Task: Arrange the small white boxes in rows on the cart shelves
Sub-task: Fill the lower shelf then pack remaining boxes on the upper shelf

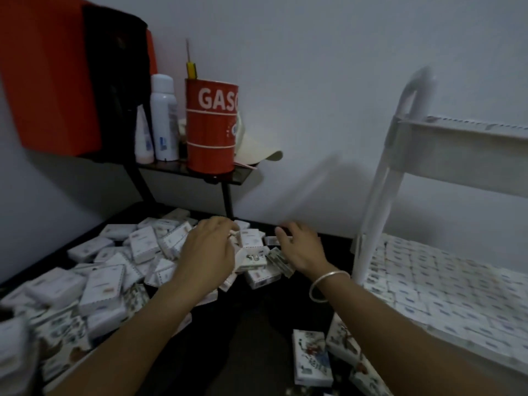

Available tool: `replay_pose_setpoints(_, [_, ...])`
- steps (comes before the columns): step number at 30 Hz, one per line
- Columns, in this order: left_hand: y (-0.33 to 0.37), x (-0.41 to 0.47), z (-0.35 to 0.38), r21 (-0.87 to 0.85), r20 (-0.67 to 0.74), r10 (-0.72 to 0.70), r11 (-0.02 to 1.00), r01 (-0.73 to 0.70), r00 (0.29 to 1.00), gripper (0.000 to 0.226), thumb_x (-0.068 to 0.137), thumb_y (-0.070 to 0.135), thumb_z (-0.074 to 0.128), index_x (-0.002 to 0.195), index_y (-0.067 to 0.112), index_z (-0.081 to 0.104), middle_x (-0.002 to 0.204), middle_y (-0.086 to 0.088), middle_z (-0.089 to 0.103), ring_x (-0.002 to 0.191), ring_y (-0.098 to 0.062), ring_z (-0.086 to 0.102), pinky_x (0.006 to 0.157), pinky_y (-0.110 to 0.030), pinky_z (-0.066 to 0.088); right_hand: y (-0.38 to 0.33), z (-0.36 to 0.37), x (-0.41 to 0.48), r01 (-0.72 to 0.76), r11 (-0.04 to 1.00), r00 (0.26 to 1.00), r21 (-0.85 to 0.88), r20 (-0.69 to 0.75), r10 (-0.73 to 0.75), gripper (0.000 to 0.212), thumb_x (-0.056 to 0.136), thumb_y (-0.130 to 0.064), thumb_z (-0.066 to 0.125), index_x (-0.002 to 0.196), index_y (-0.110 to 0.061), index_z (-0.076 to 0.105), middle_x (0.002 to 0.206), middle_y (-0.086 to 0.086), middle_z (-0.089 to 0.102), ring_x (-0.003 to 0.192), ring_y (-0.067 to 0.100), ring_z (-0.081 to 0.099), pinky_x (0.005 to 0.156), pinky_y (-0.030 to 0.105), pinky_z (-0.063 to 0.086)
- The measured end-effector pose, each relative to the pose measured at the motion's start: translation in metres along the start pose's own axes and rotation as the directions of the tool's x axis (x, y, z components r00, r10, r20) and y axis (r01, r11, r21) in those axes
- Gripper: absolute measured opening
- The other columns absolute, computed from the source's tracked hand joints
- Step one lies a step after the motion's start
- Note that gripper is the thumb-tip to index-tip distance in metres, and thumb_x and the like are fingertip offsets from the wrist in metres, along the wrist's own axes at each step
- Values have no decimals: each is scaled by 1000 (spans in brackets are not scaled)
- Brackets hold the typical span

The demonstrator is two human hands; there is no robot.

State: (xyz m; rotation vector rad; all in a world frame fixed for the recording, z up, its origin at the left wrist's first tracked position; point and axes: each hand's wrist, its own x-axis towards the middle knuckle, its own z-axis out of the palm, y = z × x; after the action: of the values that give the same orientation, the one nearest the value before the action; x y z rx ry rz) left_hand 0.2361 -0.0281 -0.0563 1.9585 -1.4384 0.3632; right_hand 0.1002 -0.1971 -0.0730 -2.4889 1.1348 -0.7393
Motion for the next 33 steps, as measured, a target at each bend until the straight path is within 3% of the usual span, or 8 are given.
replay_pose_setpoints(4, [-3, 18, 29, 216, 177, 47, 973, -86, 983, 44, 98, 26, 38, 142, 24, 43, 152, -4, 35, 140, -23, 29, 117, -40, 18, 2, 19, 34, 1, 994, 955, -107, 294, 31, 62, 86, -75, 19, 141, -49, 33, 159, -5, 14, 148, 27, 0, 114, 63, 3])
replay_pose_setpoints(8, [-11, 12, 55, 288, 375, 5, 950, -121, 927, 55, 101, 39, 27, 154, 28, 14, 162, -9, 10, 149, -24, 7, 120, -46, 0, 7, 37, 29, 22, 998, 897, -61, 443, 7, 67, 89, -71, 14, 146, -39, 33, 158, -6, 21, 147, 26, 6, 116, 55, 9])
replay_pose_setpoints(11, [-9, -2, 64, 225, 338, 29, 968, -111, 941, 57, 100, 44, 27, 153, 34, 12, 161, -3, 15, 148, -21, 9, 120, -45, -2, 11, 29, 15, 1, 999, 909, -36, 417, 15, 60, 95, -61, 19, 144, -33, 39, 155, -4, 30, 143, 25, 16, 115, 47, 17])
replay_pose_setpoints(18, [12, -39, 57, 51, 254, 136, 987, -154, 957, 57, 94, 52, 38, 149, 40, 25, 157, 10, 26, 144, -10, 17, 121, -37, 2, 13, 9, -50, -33, 995, 915, -94, 397, 68, 59, 97, -54, 8, 148, -33, 30, 157, 1, 25, 145, 25, 12, 118, 43, 13])
replay_pose_setpoints(21, [20, -50, 50, -86, 229, 188, 981, -172, 955, 53, 95, 49, 45, 146, 39, 34, 153, 15, 31, 139, -5, 25, 117, -25, 12, 13, -7, -71, -59, 998, 935, 19, 350, 49, 49, 104, -37, 18, 148, -21, 29, 150, 6, 39, 138, 24, 31, 115, 37, 19])
replay_pose_setpoints(25, [30, -63, 42, -192, 193, 227, 963, -190, 955, 46, 92, 46, 50, 137, 37, 46, 140, 22, 43, 126, -1, 39, 103, -25, 32, 20, -35, -90, -15, 993, 990, 114, 144, -2, 55, 96, -17, 50, 147, -23, 28, 124, -4, 61, 108, 13, 58, 92, 31, 48])
replay_pose_setpoints(28, [35, -64, 38, -243, 169, 189, 959, -145, 967, 53, 87, 46, 58, 137, 38, 42, 134, 24, 45, 119, 0, 43, 95, -23, 36, 21, -46, -103, 82, 983, 995, 165, 47, -91, 57, 91, -16, 58, 141, -28, 33, 114, -13, 61, 97, 4, 59, 82, 24, 50])
replay_pose_setpoints(33, [33, -72, 28, -319, 185, 140, 945, -75, 973, 74, 82, 49, 64, 144, 43, 25, 138, 26, 37, 123, 5, 39, 101, -26, 37, 16, -53, -123, 168, 926, 986, 339, -74, -152, 49, 92, -13, 60, 129, -36, 38, 106, -20, 59, 89, -3, 59, 69, 11, 44])
